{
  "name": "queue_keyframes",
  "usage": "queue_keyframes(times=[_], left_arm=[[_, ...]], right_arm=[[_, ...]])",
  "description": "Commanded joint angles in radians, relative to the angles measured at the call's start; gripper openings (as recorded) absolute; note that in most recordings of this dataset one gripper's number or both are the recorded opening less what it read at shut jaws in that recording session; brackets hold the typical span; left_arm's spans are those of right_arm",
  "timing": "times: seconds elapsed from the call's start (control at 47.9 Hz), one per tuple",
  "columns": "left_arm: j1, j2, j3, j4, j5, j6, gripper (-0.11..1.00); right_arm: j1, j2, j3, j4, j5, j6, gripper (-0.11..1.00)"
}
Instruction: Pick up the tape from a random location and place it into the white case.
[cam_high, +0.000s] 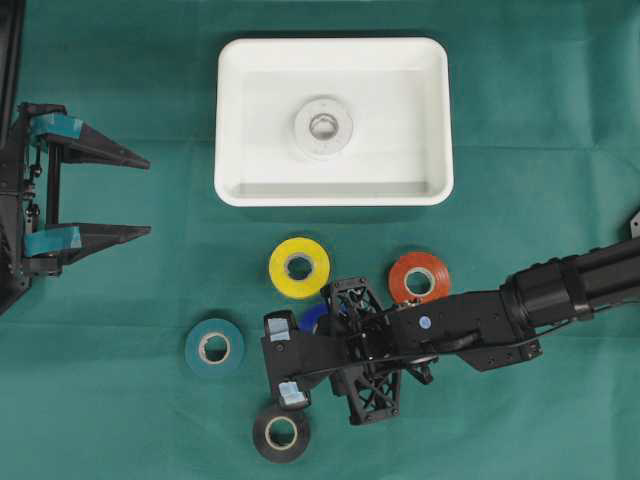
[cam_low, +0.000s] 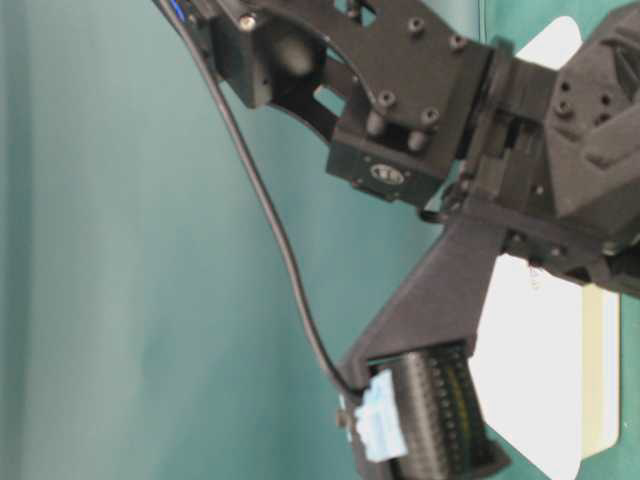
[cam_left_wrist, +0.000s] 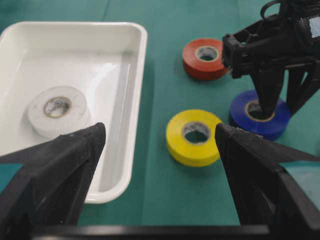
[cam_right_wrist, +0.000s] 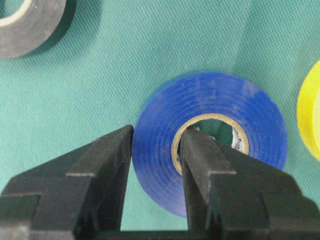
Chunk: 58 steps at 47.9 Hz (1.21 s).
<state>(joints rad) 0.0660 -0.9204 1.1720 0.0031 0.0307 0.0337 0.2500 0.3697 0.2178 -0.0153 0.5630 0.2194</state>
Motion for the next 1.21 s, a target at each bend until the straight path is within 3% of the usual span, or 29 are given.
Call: queue_keyframes(times=[0.0,0.417,0.793,1.189], left_arm=[[0.005,0.006,-0.012,-0.002,-0.005,0.0,0.91],[0.005,0.008,-0.012,-0.002,-0.005,0.0,0.91],[0.005,0.006,-0.012,0.0,-0.005,-0.002,0.91],[0.005,0.006,-0.011,-0.002,-0.005,0.0,0.91]], right_arm=[[-0.002,-0.069,-0.021,0.0,0.035,0.0,0.31],[-0.003,-0.267,-0.089,-0.002,0.249,0.0,0.31],[-0.003,-0.327,-0.186,-0.028,0.445,0.0,0.31],[-0.003,-0.345,-0.221,-0.034,0.486,0.002,0.31]])
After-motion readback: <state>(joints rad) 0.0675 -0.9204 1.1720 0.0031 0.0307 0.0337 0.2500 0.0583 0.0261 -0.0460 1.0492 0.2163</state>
